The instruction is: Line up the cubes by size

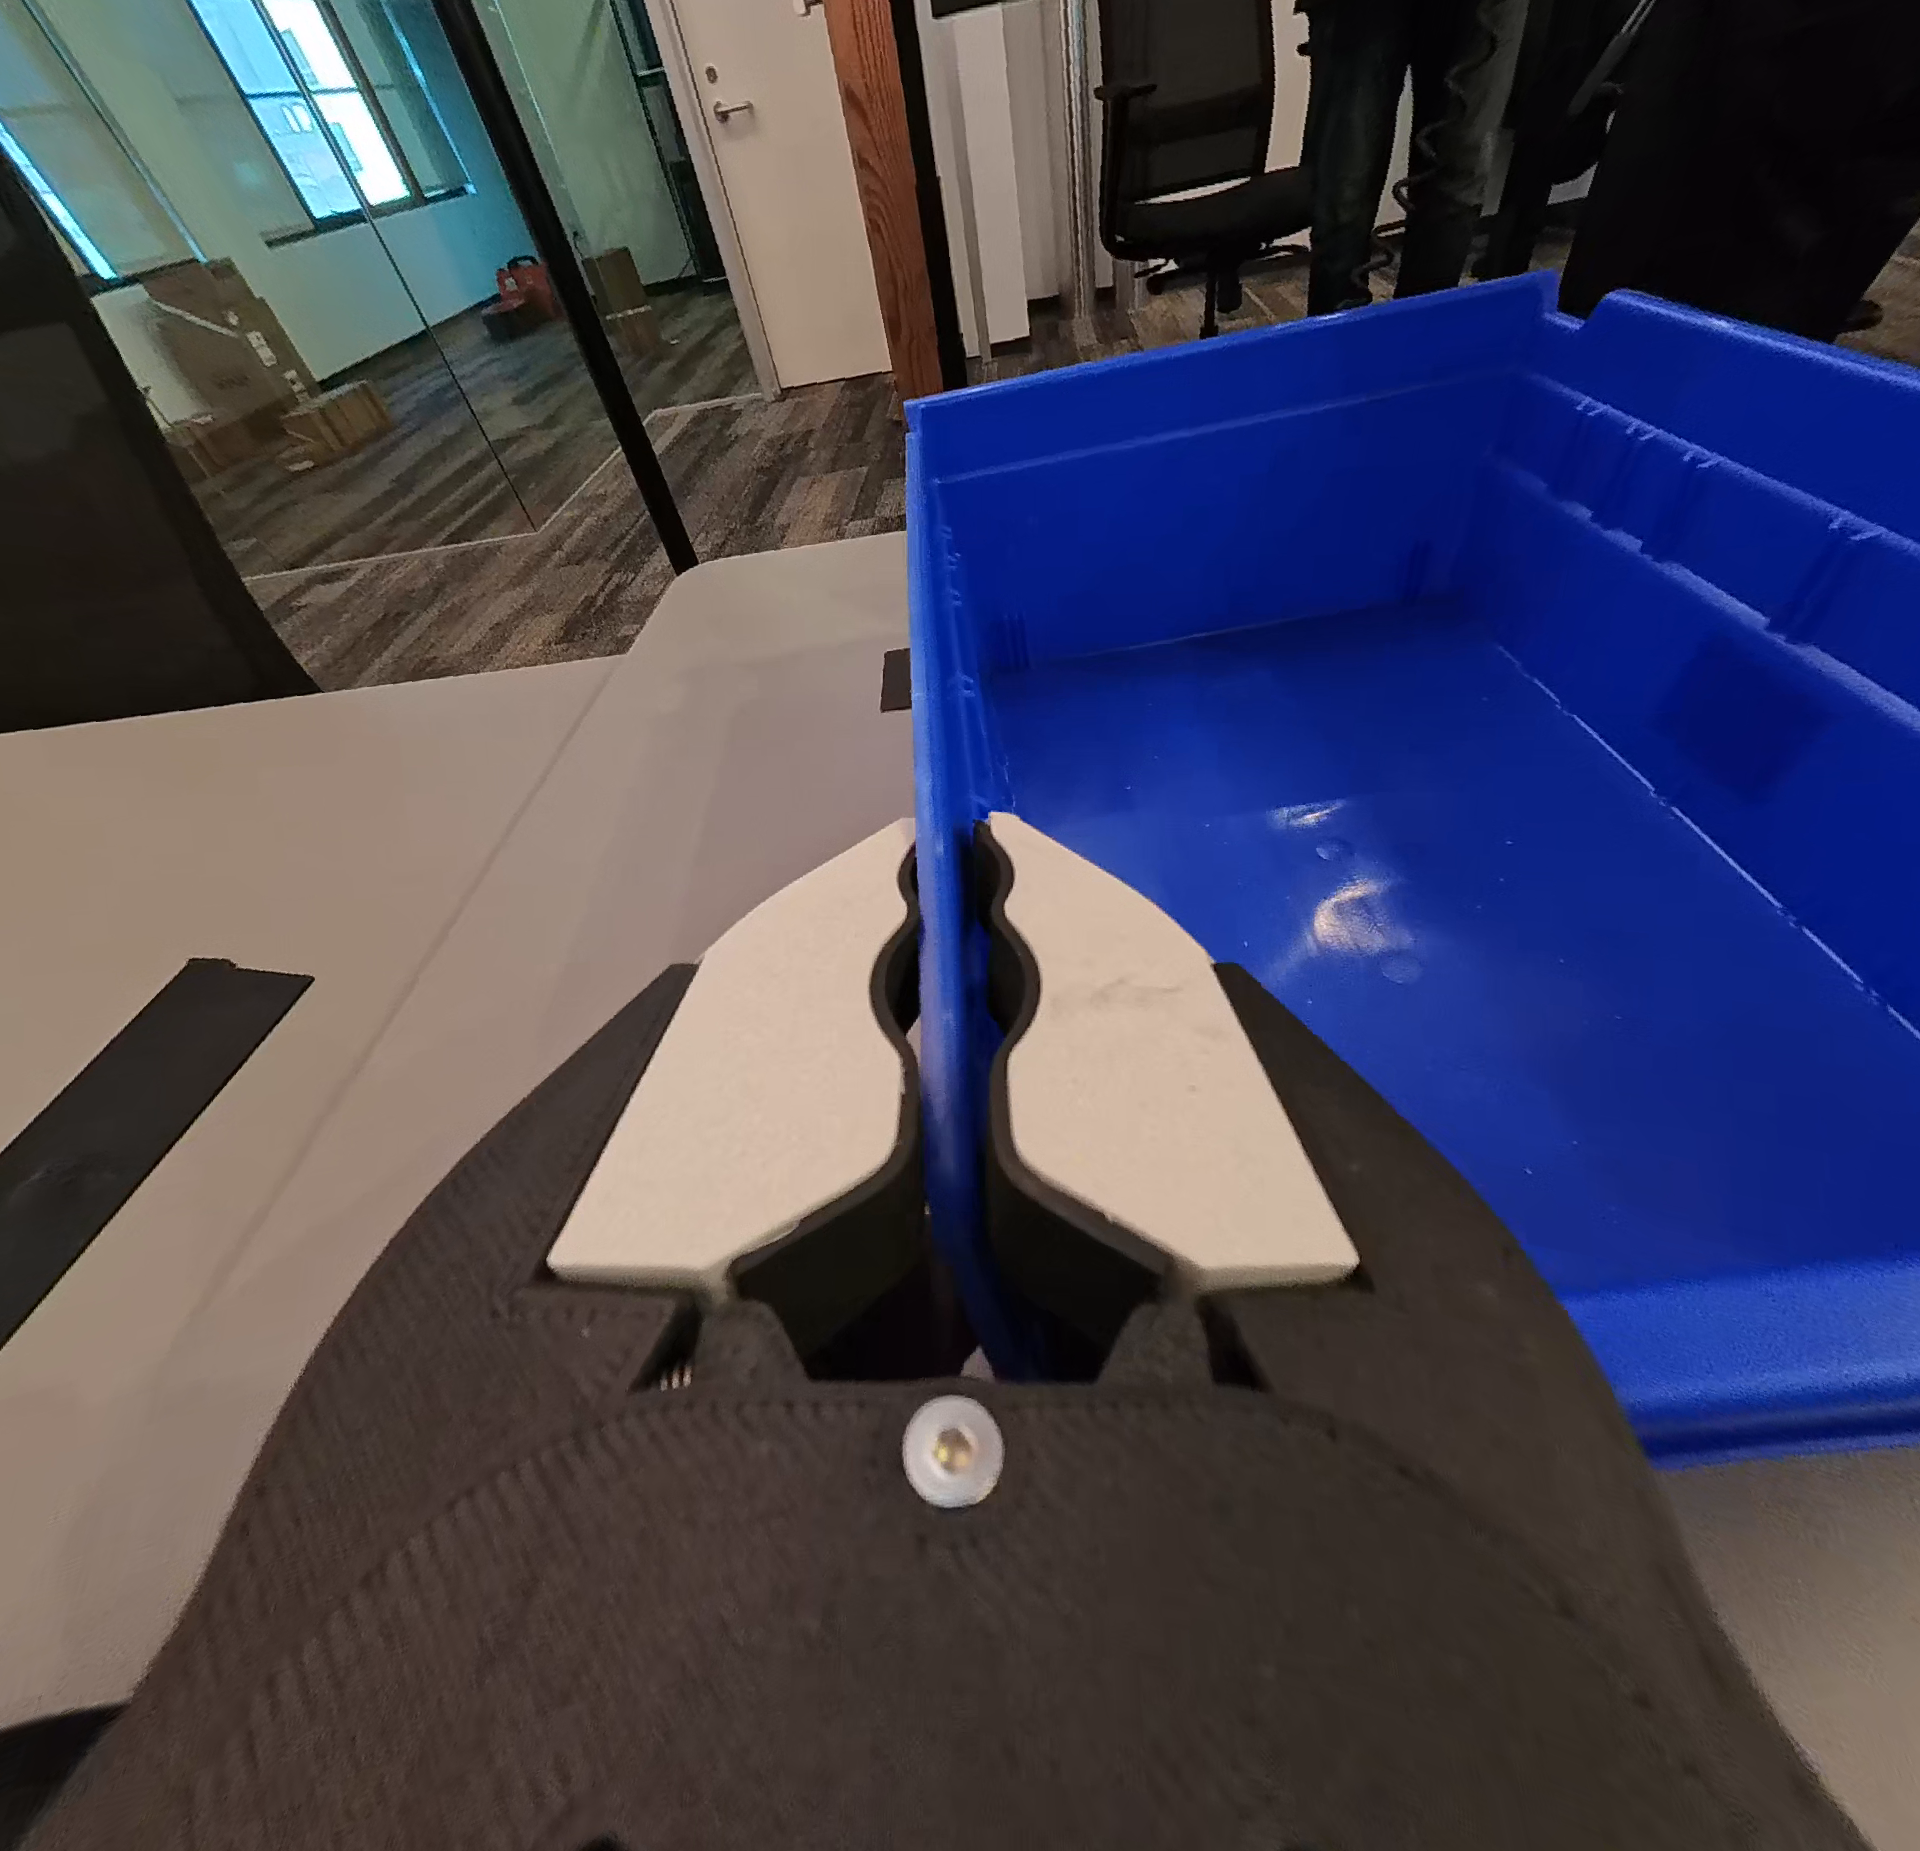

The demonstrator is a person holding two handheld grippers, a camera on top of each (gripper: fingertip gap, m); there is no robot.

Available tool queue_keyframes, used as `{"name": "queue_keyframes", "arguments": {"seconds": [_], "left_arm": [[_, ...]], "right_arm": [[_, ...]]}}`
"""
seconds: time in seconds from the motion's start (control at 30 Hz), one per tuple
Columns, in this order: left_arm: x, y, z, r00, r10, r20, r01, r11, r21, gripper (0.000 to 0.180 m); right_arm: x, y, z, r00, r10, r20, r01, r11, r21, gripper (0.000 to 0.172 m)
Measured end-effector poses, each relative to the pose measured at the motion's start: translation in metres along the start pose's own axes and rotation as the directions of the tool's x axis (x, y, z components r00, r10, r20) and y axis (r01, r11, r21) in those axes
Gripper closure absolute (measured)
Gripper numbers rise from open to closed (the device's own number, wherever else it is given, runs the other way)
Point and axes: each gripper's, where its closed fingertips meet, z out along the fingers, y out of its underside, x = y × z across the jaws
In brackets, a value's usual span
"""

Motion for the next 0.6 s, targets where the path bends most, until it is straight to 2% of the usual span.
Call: {"name": "queue_keyframes", "arguments": {"seconds": [0.6], "left_arm": [[-0.006, -0.003, -0.014, 1.0, -0.016, 0.007, 0.016, 1.0, 0.016, 0.176]], "right_arm": [[-0.012, -0.001, -0.028, 0.995, 0.09, 0.043, -0.089, 0.996, -0.027, 0.162]]}}
